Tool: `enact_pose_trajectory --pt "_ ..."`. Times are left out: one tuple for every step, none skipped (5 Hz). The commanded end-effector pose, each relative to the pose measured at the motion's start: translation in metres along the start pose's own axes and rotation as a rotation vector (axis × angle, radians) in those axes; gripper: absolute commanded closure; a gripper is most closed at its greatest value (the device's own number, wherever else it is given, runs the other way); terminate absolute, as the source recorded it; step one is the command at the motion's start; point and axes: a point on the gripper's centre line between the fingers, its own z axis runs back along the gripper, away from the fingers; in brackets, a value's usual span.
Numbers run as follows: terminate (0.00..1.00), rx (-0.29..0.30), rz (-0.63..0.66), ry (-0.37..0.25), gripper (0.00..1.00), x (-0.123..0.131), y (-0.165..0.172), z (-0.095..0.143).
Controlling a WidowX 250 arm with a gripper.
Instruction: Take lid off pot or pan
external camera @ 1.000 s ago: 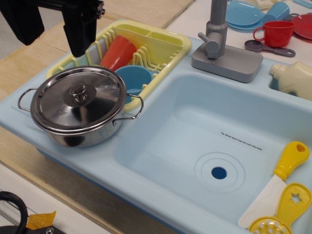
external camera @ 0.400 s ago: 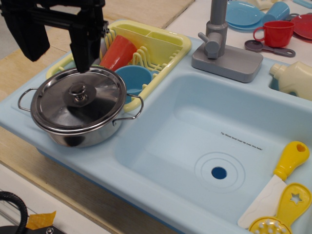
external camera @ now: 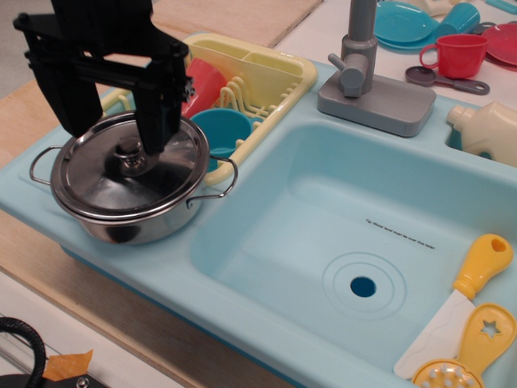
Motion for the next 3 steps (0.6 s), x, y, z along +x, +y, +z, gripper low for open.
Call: enact_pose_trajectory --pt "0.00 -0.012 0.011 -0.008 0.00 0.0000 0.0023 -0.0044" --pt "0.00 -0.007 0.013 -0.003 0.00 0.0009 0.0025 -0.0089" --pt "0.00 -0.005 0.017 -0.003 1.00 0.0007 0.0025 -0.0096"
